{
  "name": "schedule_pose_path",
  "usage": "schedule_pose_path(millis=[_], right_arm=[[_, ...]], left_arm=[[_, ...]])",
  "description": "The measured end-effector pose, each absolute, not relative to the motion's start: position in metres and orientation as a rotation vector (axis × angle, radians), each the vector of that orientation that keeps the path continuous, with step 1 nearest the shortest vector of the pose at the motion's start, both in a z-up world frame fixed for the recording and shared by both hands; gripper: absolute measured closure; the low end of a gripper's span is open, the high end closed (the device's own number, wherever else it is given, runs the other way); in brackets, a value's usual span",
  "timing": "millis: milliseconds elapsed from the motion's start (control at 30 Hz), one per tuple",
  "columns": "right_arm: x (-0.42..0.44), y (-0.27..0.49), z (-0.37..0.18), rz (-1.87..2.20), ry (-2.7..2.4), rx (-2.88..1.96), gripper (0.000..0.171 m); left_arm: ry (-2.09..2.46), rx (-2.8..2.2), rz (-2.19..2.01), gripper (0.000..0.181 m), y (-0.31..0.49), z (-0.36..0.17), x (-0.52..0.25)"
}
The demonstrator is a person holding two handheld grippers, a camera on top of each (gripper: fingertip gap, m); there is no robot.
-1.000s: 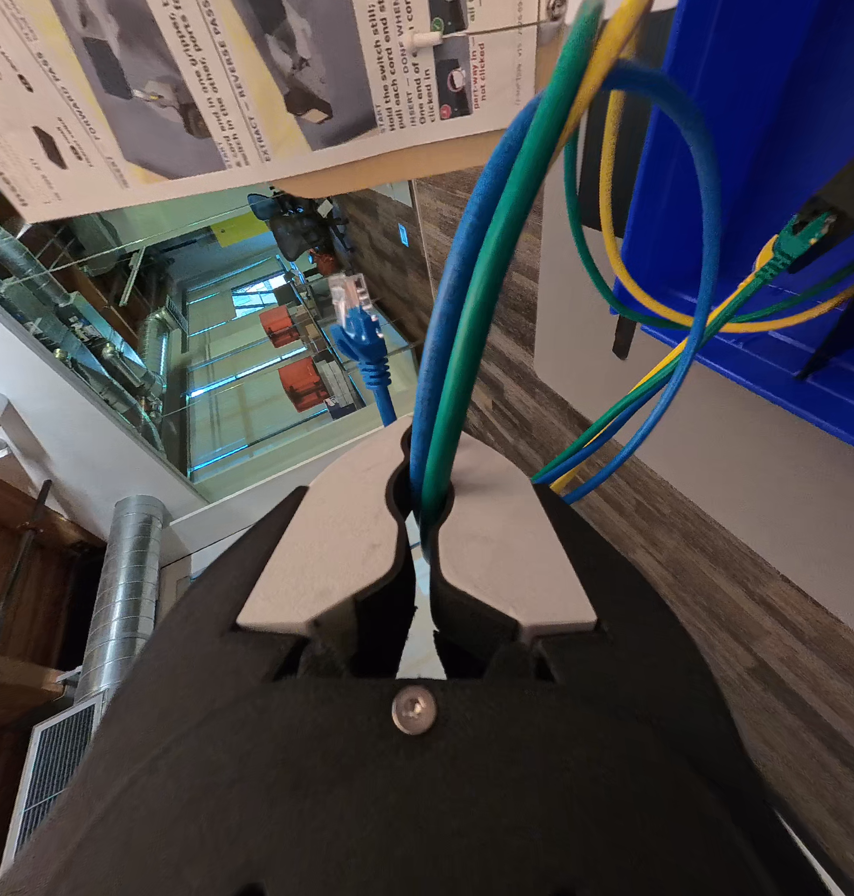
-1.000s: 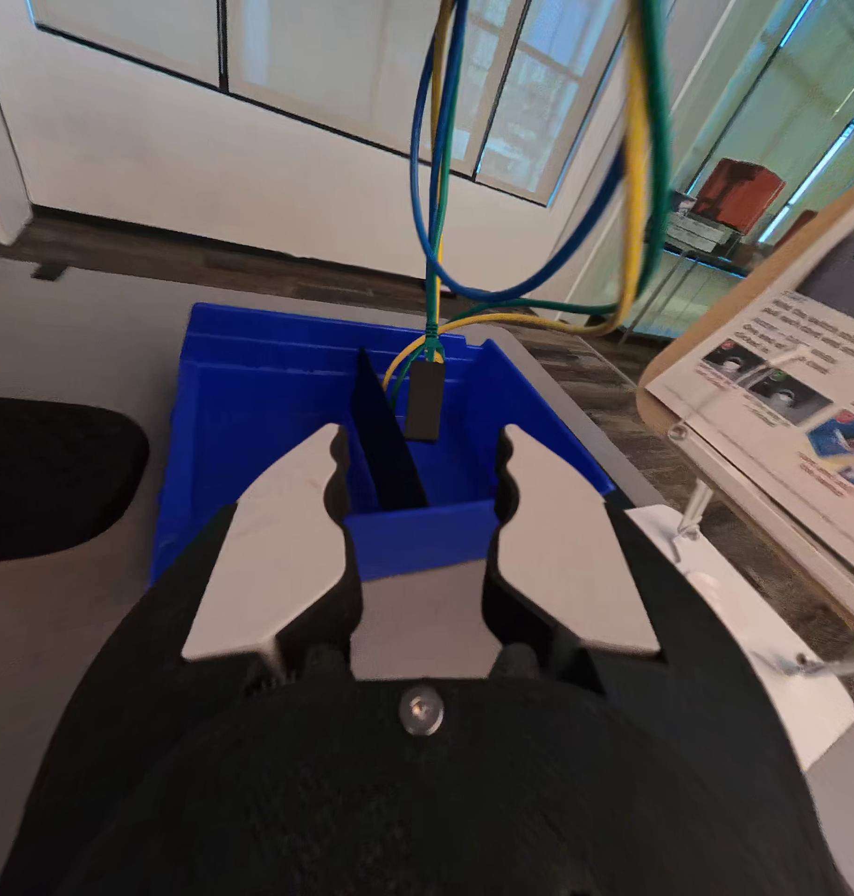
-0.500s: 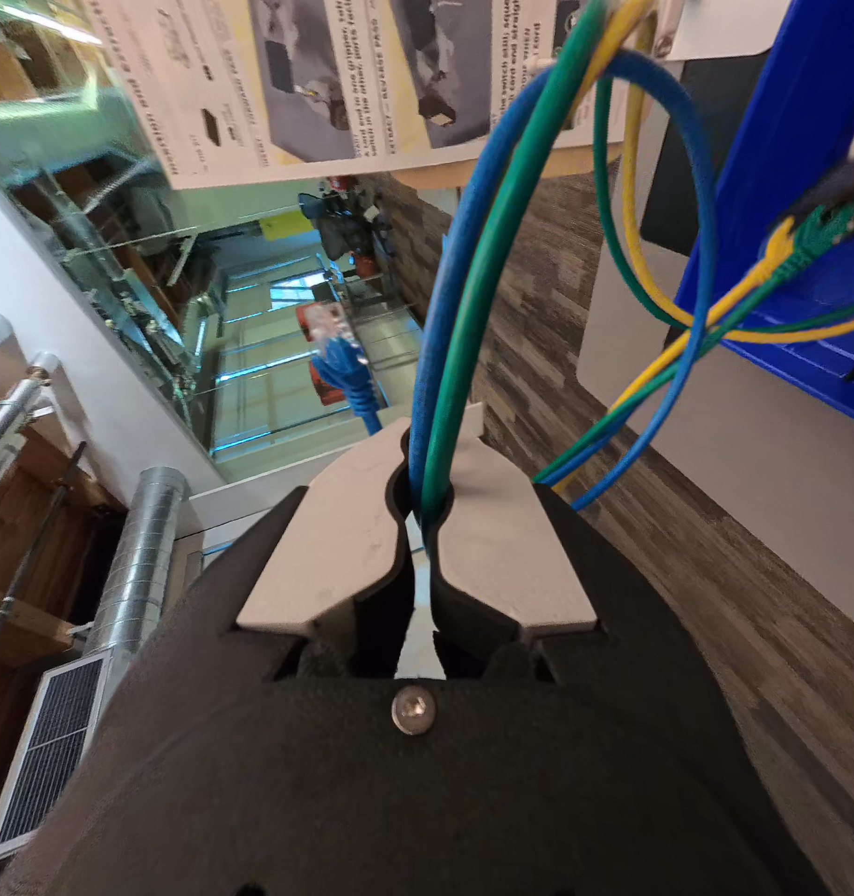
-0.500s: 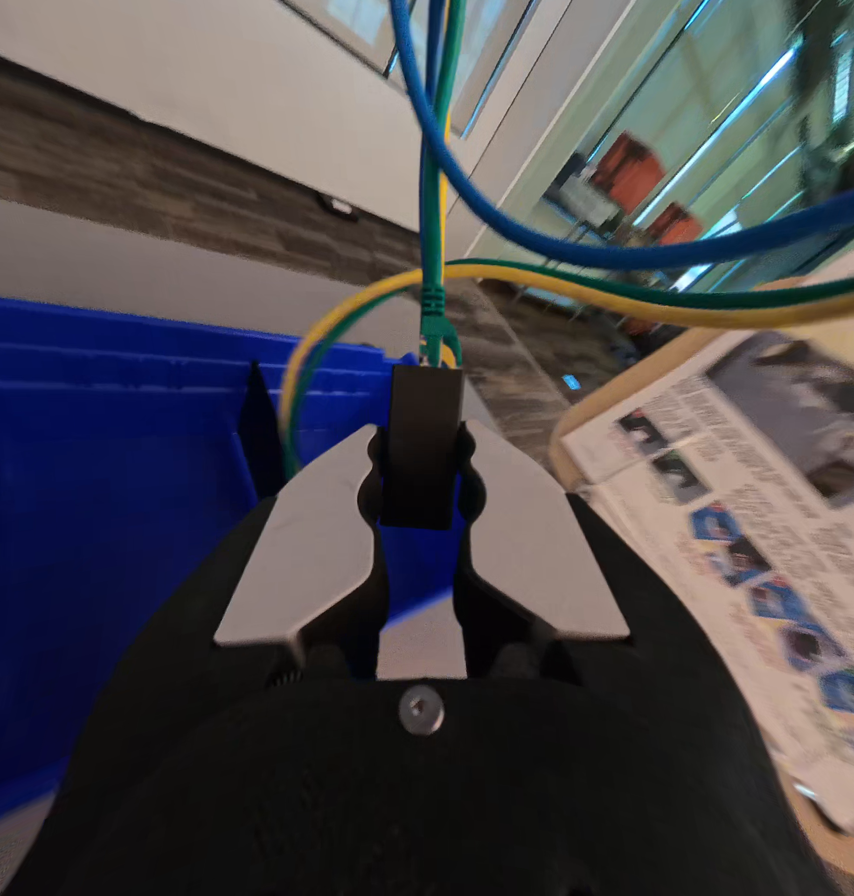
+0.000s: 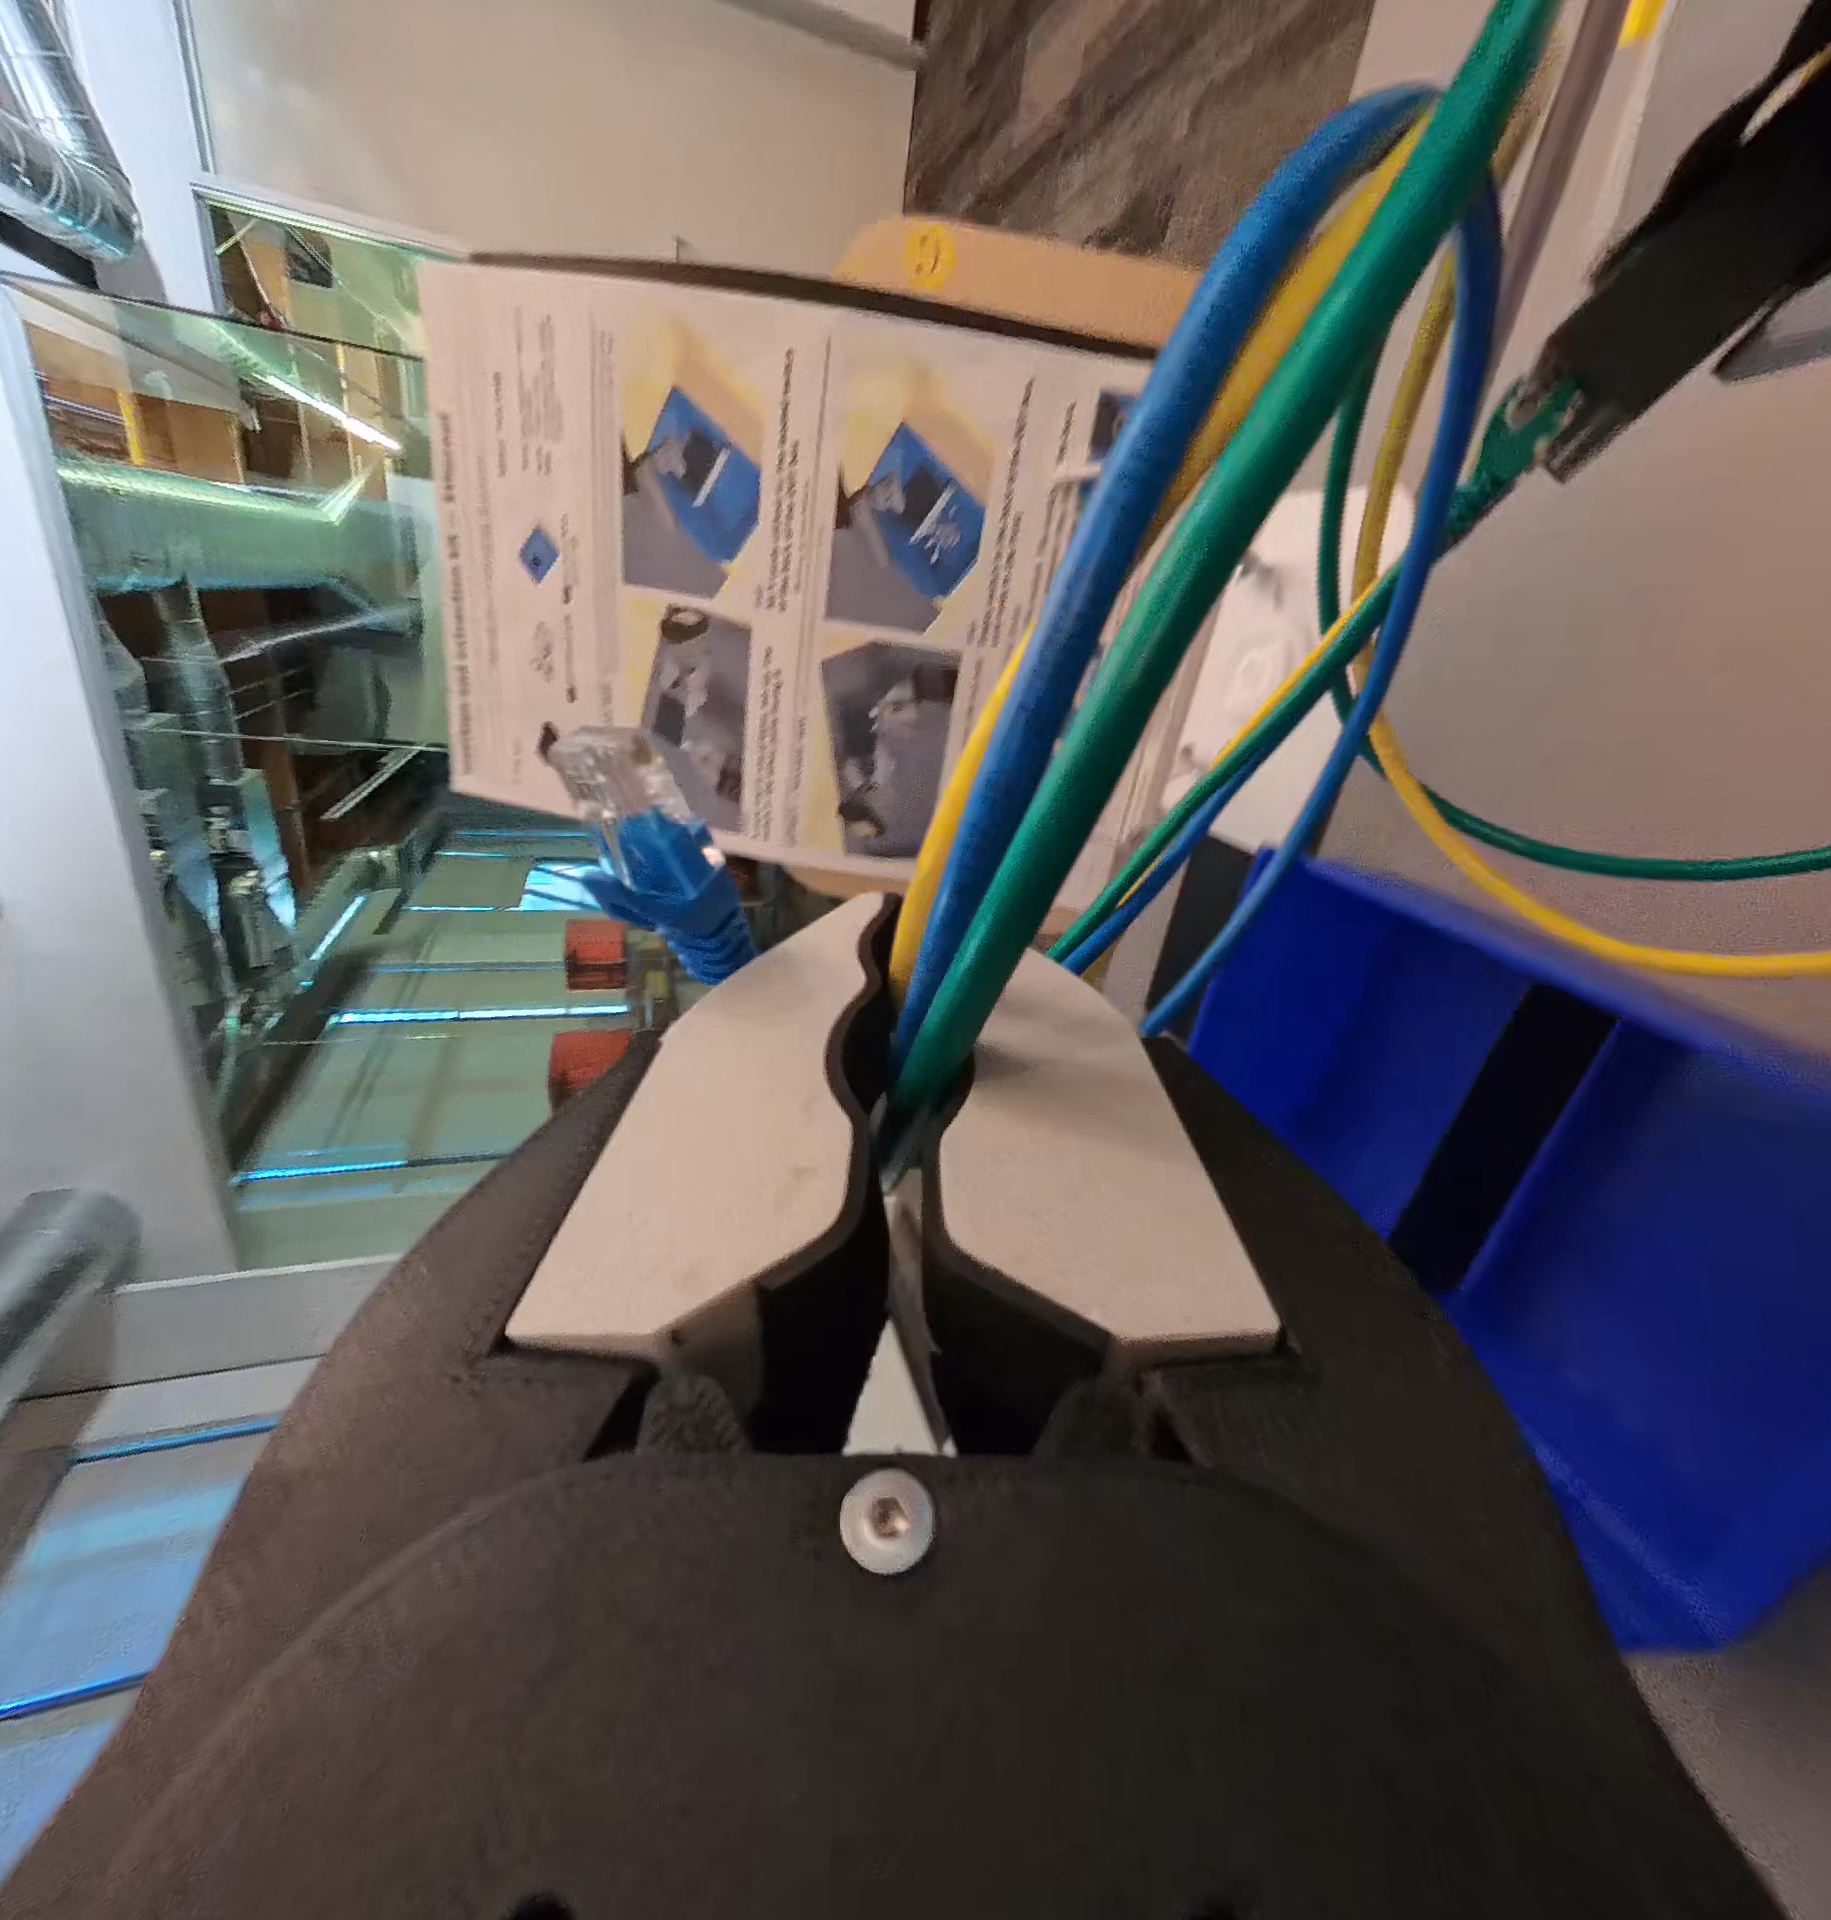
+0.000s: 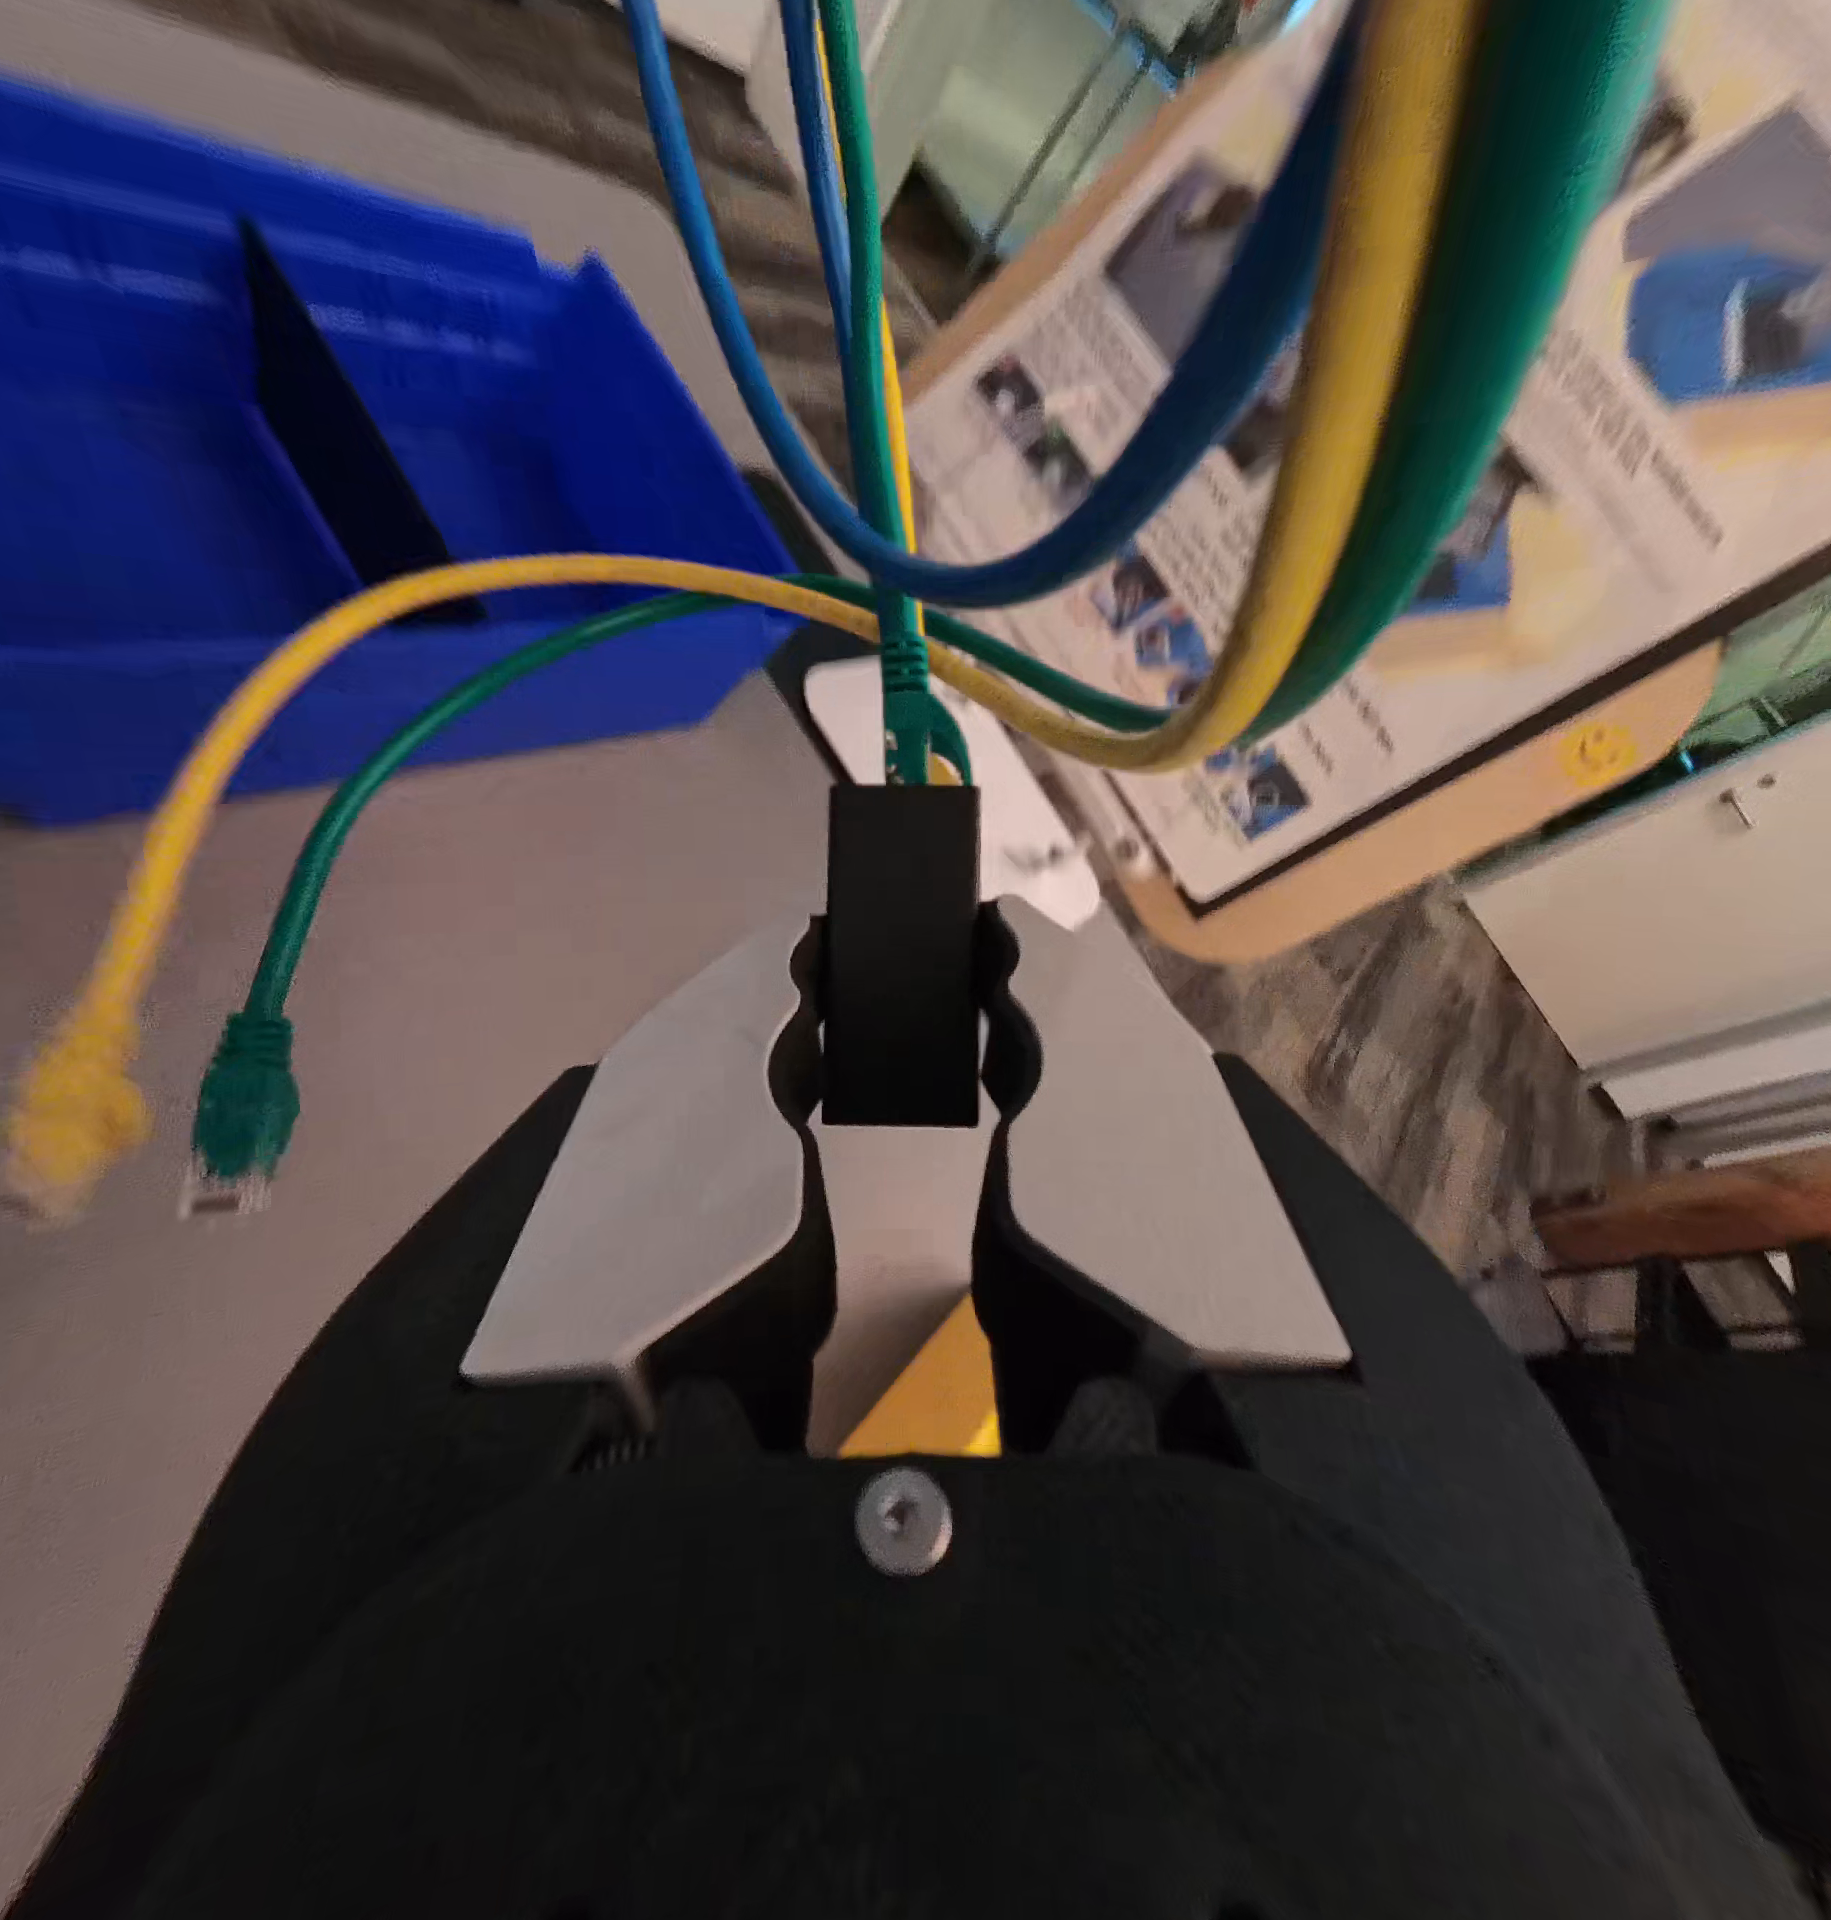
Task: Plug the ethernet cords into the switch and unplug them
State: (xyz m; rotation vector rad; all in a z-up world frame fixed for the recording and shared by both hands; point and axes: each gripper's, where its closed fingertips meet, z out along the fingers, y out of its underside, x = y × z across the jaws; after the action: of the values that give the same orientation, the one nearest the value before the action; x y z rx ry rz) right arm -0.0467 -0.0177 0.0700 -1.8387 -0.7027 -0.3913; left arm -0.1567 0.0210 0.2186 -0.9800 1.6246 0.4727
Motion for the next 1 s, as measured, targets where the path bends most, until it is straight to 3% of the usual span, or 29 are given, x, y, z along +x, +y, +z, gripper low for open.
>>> schedule_pose_path(millis=[367,767,1000], right_arm=[[0.001,-0.031,-0.057,-0.968,-0.706,-2.05,0.143],[-0.008,-0.045,-0.121,-1.311,-1.159,-1.963,0.141],[-0.024,-0.065,-0.139,-1.26,-1.246,-1.974,0.134]], left_arm=[[1.674,-1.131,0.285,0.18,0.034,0.035,-0.108],[1.822,-1.195,0.424,0.178,0.017,-0.078,-0.125],[1.857,-1.248,0.397,0.158,-0.001,-0.112,-0.133]])
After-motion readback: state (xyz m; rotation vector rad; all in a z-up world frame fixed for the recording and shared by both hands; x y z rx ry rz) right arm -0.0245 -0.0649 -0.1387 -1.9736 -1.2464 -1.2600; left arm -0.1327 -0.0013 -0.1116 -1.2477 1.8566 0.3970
